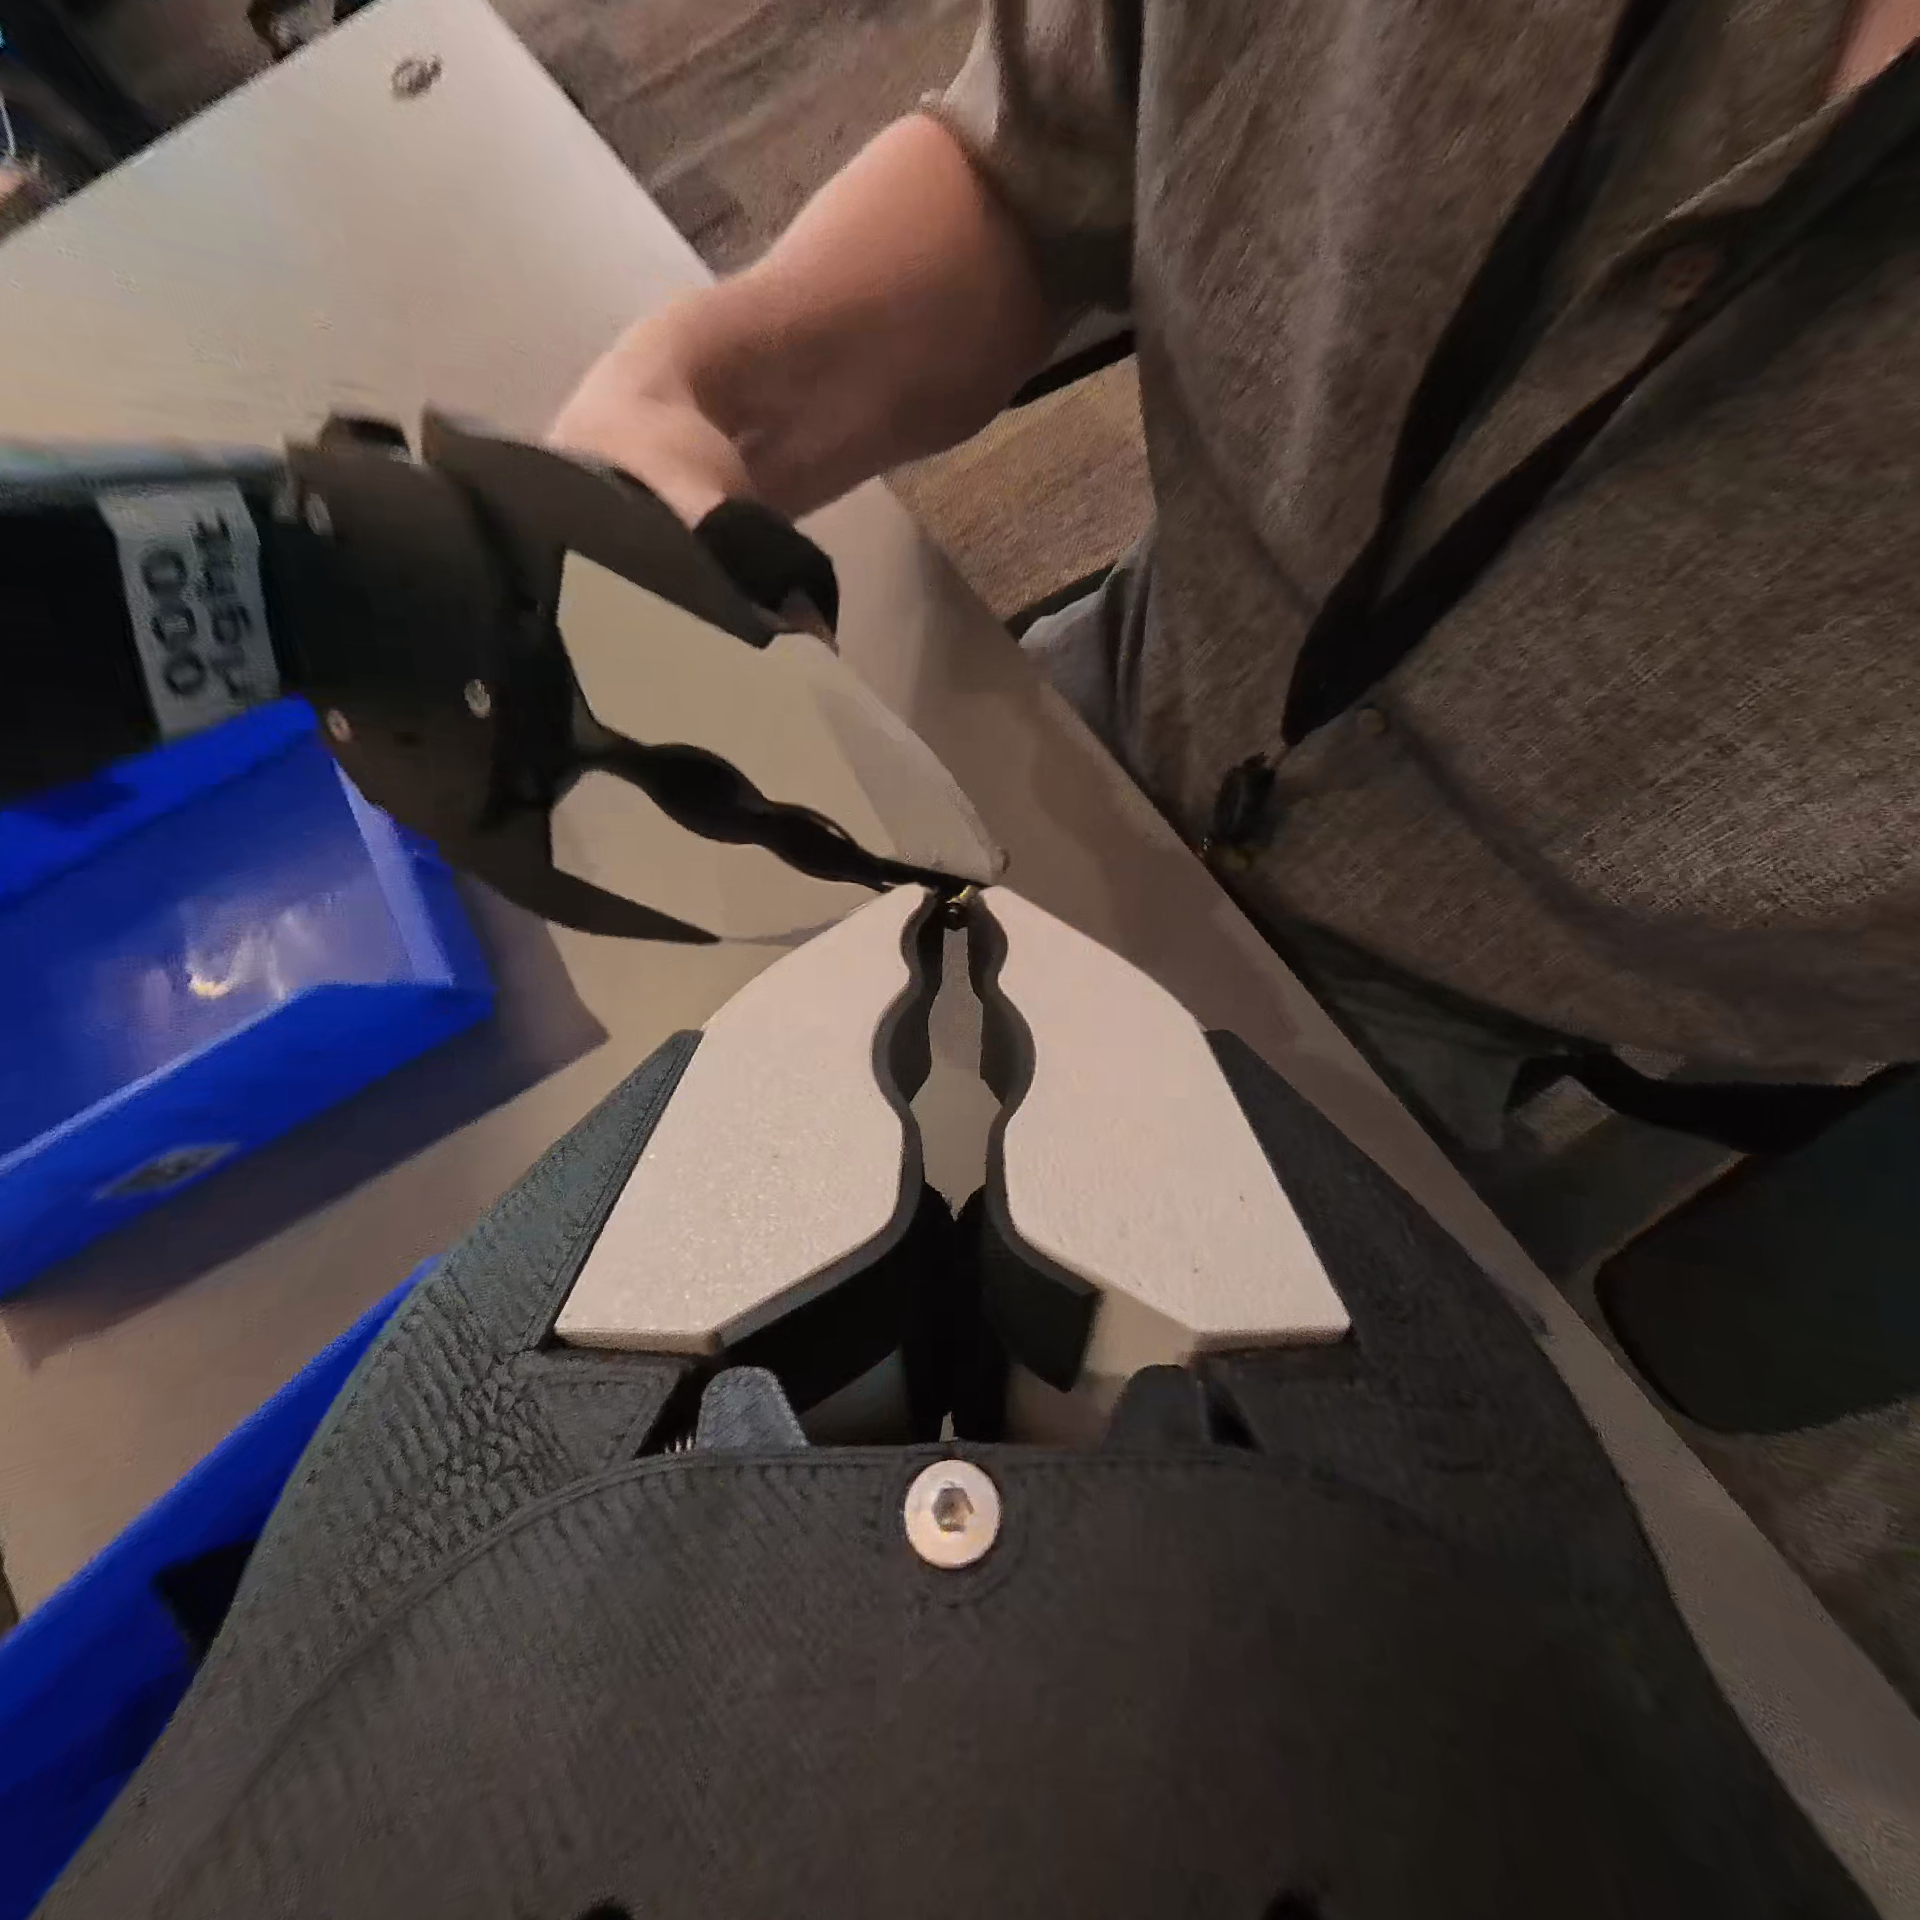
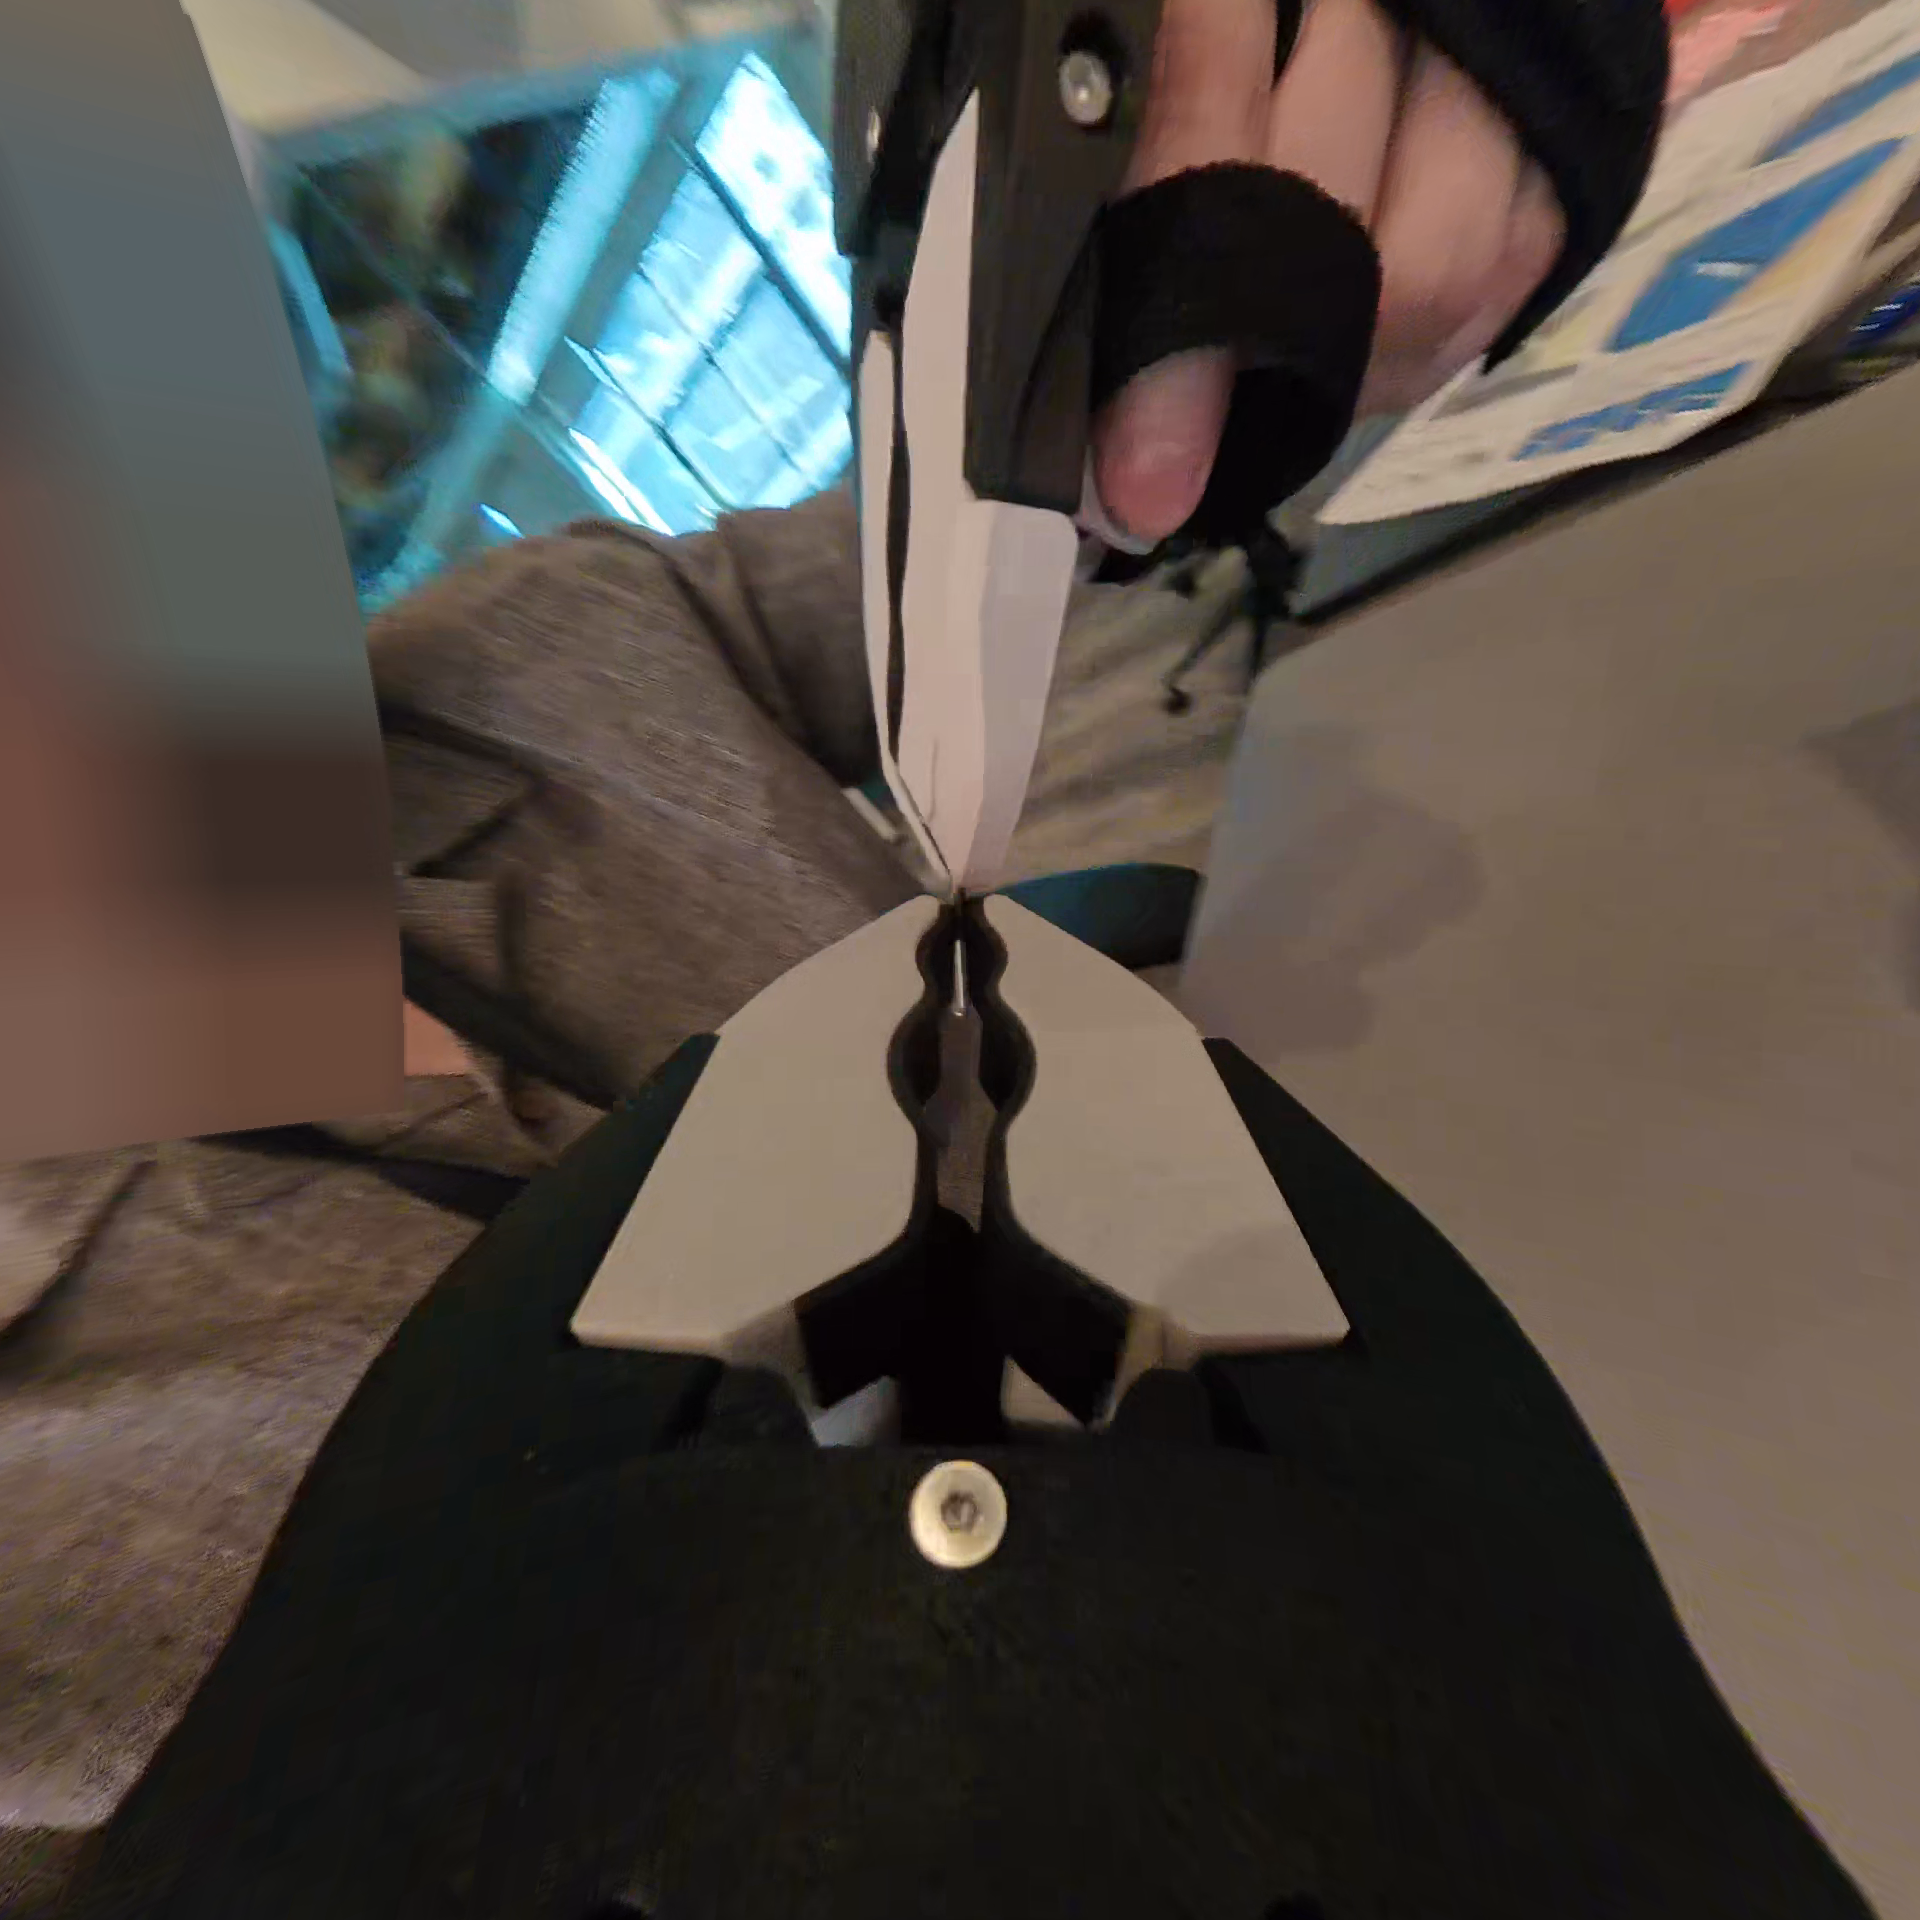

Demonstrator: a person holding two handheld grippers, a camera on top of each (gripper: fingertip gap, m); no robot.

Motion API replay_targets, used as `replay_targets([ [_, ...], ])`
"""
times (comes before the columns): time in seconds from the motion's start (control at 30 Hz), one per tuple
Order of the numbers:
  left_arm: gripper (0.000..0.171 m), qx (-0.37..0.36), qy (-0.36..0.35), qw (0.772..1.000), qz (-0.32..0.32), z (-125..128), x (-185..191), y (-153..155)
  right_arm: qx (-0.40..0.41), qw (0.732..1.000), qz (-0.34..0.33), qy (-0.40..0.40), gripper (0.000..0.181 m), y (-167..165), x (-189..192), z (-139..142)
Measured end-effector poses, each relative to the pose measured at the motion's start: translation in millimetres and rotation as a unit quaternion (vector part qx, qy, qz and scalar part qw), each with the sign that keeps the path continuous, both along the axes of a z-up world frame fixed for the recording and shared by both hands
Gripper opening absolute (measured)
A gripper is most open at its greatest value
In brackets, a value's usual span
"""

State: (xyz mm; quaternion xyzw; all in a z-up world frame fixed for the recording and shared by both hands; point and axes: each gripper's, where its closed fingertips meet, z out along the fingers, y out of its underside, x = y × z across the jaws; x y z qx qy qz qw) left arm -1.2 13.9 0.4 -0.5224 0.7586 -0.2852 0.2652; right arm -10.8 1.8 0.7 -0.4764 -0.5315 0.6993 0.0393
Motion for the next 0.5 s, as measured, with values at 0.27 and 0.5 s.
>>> replay_targets([
  [0.27, 0.005, -0.023, -0.015, 1.000, 0.004, -0.3, -0.1, -0.1, -0.032, 0.999, 0.012, 0.011, 0.002, -0.1, 1.5, 0.9],
  [0.5, 0.031, -0.078, -0.005, 0.995, 0.057, 5.5, -6.5, 9.7, 0.031, 0.999, -0.042, -0.007, 0.001, 14.7, -3.0, -6.6],
])
